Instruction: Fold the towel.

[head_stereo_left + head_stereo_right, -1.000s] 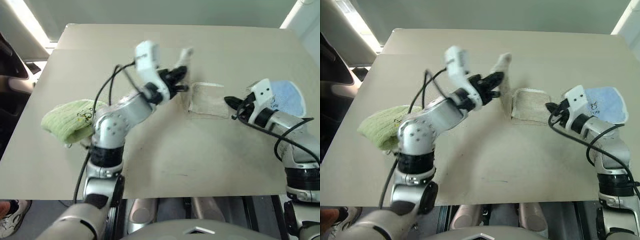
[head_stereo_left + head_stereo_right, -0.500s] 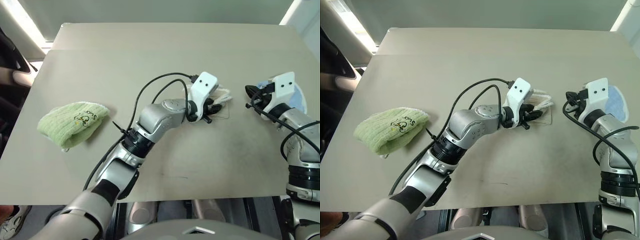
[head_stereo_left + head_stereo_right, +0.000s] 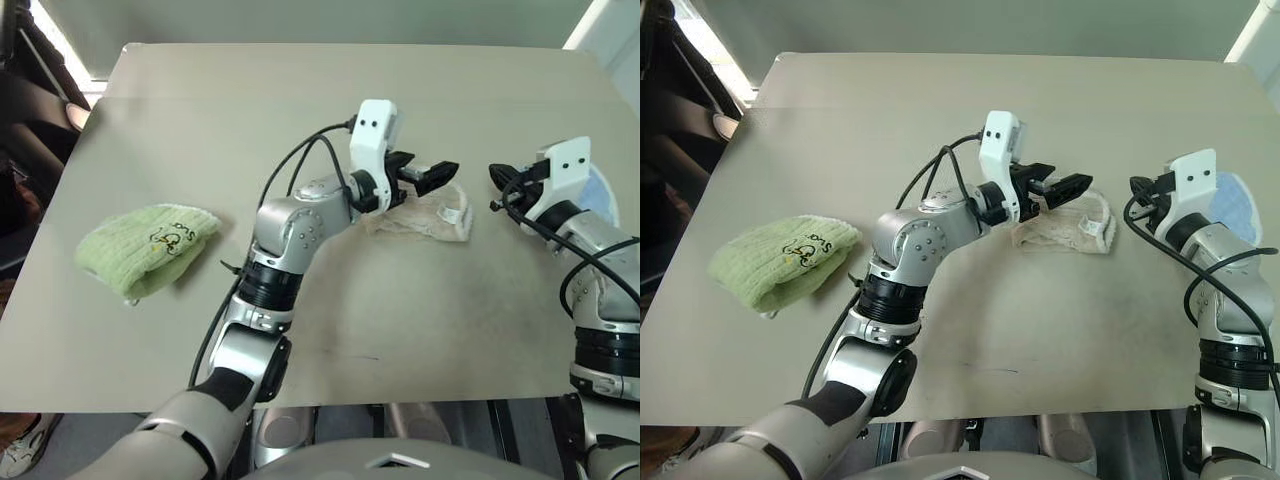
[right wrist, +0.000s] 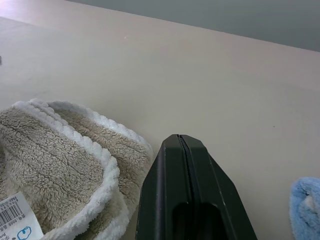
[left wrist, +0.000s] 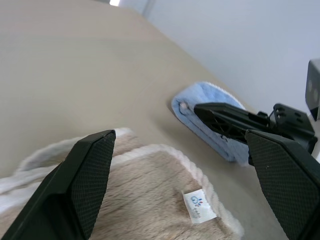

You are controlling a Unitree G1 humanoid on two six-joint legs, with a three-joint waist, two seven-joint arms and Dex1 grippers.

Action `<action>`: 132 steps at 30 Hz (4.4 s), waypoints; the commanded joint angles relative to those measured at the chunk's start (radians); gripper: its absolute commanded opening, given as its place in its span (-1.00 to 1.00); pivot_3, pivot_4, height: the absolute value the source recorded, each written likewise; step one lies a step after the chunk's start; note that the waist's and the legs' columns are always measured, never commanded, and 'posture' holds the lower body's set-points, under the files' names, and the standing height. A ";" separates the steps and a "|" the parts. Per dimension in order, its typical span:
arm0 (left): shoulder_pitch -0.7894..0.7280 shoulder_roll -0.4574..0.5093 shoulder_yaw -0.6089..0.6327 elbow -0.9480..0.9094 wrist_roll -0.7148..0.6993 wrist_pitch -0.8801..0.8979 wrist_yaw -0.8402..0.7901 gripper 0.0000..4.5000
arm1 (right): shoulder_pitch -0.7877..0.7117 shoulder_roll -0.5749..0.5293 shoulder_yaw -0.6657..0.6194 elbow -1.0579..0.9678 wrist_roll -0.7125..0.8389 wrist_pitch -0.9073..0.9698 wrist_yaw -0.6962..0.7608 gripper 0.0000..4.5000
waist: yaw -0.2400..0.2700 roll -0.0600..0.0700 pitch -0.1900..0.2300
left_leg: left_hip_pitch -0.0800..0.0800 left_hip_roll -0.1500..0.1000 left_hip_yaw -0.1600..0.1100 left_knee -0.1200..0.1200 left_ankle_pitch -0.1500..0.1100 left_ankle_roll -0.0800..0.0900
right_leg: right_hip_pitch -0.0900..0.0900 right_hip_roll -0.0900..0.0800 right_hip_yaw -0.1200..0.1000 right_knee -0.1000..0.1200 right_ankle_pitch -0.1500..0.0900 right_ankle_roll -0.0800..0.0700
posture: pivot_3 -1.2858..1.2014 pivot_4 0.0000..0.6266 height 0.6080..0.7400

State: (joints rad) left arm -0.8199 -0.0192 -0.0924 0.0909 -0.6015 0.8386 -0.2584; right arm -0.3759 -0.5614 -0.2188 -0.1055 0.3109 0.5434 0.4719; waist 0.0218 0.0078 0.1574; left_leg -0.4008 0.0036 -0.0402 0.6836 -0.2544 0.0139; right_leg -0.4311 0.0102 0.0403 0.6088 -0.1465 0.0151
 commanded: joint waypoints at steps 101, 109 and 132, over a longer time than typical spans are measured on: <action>0.324 0.194 0.168 -0.297 0.024 -0.113 -0.132 -1.00 | -0.170 0.172 -0.154 0.117 0.363 0.523 -0.039 -0.99 | -0.015 0.003 -0.003 | -0.002 -0.004 0.005 0.013 -0.008 0.015 | -0.002 0.001 0.017 0.001 0.009 -0.003 | 0.03 -0.52 0.93; 0.325 0.195 0.159 -0.292 0.026 -0.112 -0.136 -1.00 | -0.271 0.052 -0.349 0.095 0.358 0.435 -0.169 -0.99 | -0.013 0.004 -0.003 | -0.003 -0.005 0.006 0.014 -0.009 0.016 | -0.002 0.001 0.018 0.000 0.009 -0.003 | 0.03 -0.52 0.93; 0.328 0.180 0.124 -0.278 0.040 -0.117 -0.137 -1.00 | -0.272 -0.007 -0.534 0.364 0.238 0.351 -0.578 0.42 | -0.012 0.013 -0.002 | -0.003 -0.003 0.010 0.013 -0.012 0.021 | -0.005 0.000 0.020 0.001 0.015 0.010 | 0.03 -0.52 0.93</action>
State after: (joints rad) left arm -0.4919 0.1616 0.0281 -0.1543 -0.5588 0.7396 -0.3933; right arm -0.6261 -0.5520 -0.7356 0.3045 0.5285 0.9038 -0.1084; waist 0.0096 0.0207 0.1553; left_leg -0.4041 0.0002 -0.0299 0.6968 -0.2668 0.0351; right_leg -0.4359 0.0098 0.0603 0.6094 -0.1320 0.0255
